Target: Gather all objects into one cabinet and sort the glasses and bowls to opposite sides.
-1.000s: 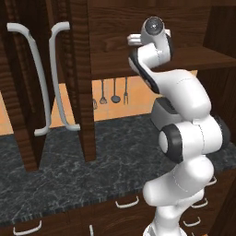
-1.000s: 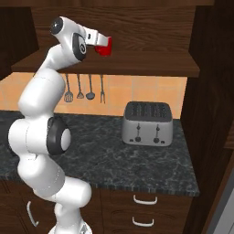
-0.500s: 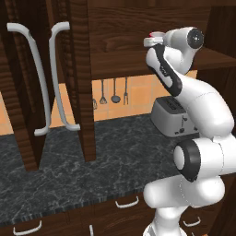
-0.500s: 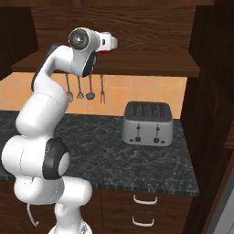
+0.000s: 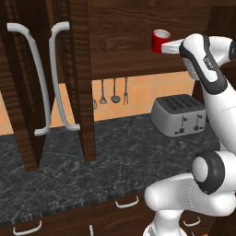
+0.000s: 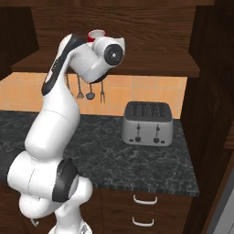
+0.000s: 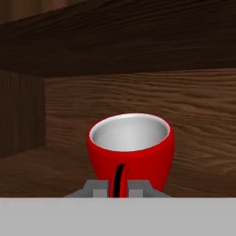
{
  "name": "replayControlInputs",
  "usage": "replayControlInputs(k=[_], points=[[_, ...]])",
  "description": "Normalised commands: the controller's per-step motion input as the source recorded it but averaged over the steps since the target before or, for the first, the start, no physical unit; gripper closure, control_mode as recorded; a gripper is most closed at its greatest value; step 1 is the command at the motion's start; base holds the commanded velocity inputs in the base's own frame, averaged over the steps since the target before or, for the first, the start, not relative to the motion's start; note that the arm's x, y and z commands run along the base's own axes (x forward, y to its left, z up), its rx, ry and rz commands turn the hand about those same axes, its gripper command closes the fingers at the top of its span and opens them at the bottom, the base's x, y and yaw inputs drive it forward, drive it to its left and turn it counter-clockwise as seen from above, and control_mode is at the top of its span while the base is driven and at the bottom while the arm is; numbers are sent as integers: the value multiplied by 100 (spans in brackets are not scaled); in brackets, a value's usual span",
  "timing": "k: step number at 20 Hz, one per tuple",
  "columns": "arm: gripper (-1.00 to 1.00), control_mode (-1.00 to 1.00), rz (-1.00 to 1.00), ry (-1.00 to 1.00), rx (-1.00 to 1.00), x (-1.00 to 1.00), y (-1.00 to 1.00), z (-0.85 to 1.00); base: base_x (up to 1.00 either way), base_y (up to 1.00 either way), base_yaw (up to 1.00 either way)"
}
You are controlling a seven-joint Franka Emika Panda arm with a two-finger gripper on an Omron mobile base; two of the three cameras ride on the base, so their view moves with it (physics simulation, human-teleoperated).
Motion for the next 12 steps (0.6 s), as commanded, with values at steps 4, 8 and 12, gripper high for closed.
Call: replayControlInputs(k=[4,8,12], points=[[100,-100,0,6,0,-55,-2,1,0,0,0],[100,-100,0,7,0,-97,-3,5,0,0,0],[100,-100,1,0,0,-35,0,0,0,0,0]])
